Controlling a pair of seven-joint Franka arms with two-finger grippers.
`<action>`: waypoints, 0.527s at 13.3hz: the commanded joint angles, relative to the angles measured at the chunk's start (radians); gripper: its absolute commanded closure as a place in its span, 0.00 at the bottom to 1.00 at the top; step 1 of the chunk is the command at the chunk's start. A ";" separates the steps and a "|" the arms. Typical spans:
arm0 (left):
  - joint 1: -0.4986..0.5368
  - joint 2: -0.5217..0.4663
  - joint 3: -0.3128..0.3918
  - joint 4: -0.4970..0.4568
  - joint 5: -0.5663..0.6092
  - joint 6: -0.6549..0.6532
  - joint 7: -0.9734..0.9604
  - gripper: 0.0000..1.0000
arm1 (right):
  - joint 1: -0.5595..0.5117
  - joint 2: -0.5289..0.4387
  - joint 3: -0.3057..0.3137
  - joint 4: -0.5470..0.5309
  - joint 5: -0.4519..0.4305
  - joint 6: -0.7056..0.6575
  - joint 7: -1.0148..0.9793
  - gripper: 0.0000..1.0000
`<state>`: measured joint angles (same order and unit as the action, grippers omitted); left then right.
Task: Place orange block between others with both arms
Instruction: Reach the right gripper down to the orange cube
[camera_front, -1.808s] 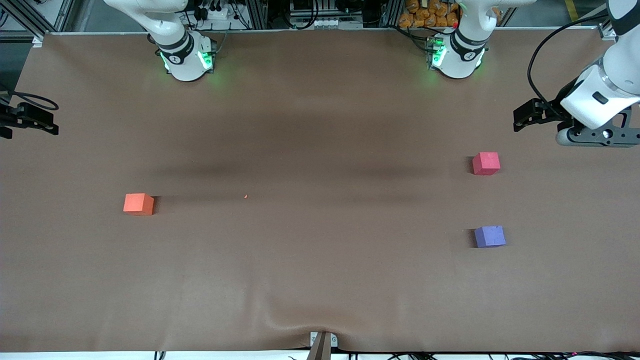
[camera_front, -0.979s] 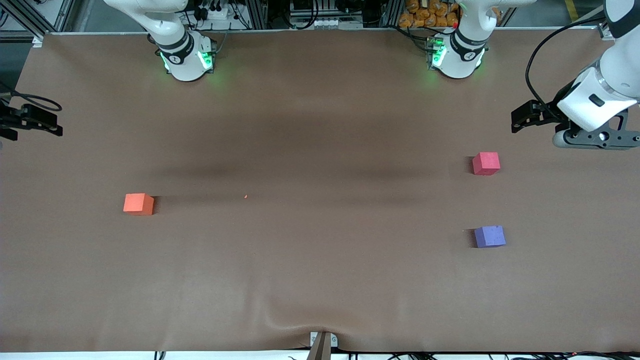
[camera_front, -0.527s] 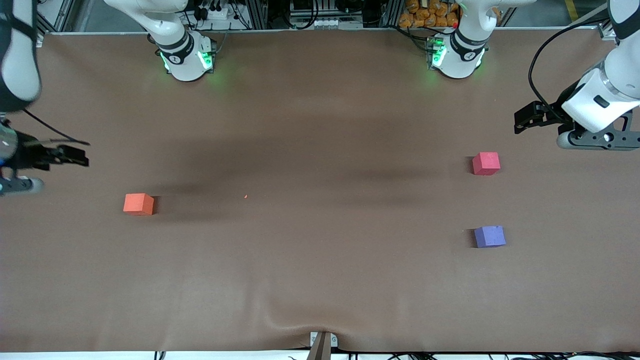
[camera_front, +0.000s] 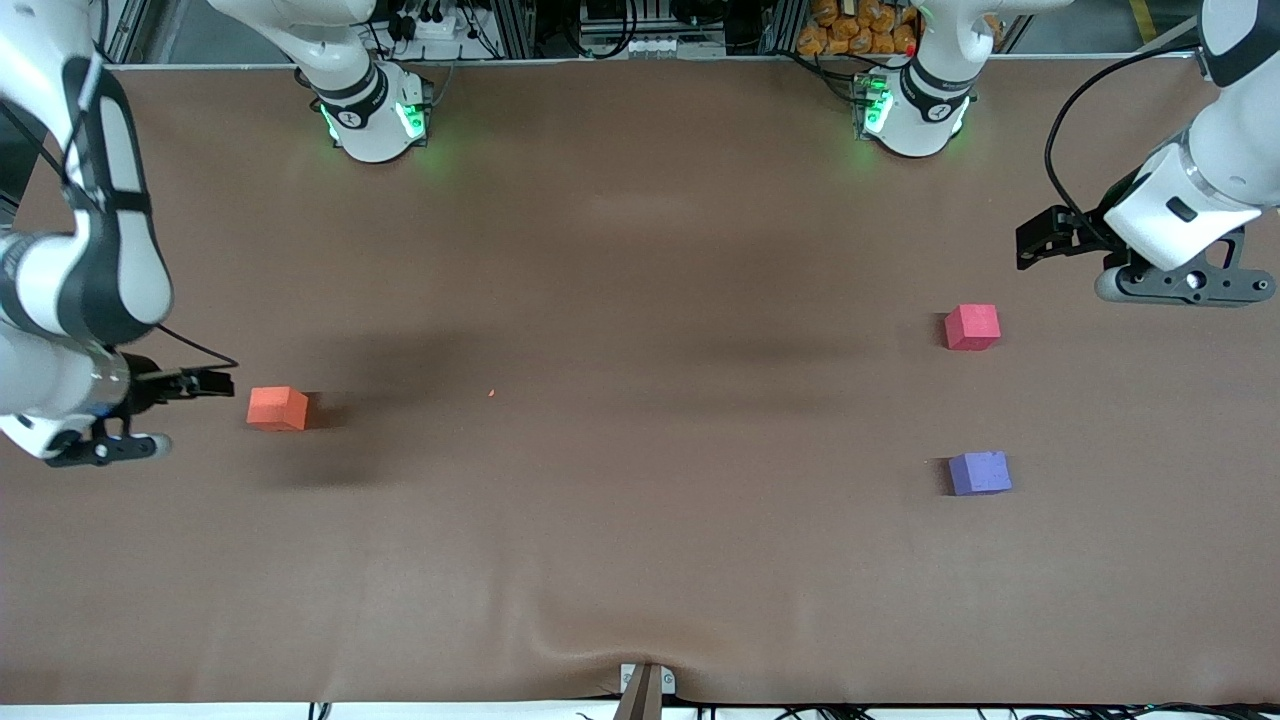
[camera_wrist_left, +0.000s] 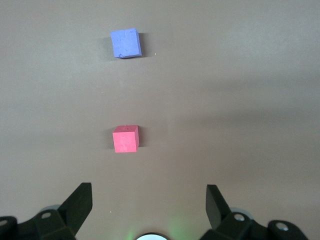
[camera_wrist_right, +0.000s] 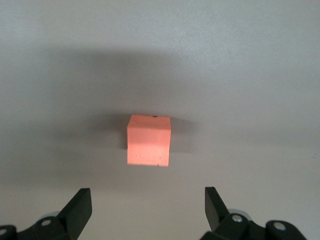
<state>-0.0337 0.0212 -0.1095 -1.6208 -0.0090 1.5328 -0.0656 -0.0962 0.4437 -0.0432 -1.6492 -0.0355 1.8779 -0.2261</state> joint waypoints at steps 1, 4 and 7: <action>0.003 0.017 -0.003 0.022 -0.002 -0.003 0.006 0.00 | -0.023 0.061 0.009 0.006 0.005 0.076 -0.016 0.00; 0.003 0.019 -0.003 0.022 -0.002 -0.003 0.006 0.00 | -0.034 0.116 0.009 0.000 0.006 0.156 -0.010 0.00; 0.005 0.023 -0.003 0.022 -0.002 -0.003 0.006 0.00 | -0.054 0.150 0.009 -0.032 0.006 0.201 -0.005 0.00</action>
<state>-0.0335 0.0321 -0.1094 -1.6205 -0.0090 1.5332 -0.0656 -0.1207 0.5883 -0.0476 -1.6549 -0.0356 2.0531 -0.2259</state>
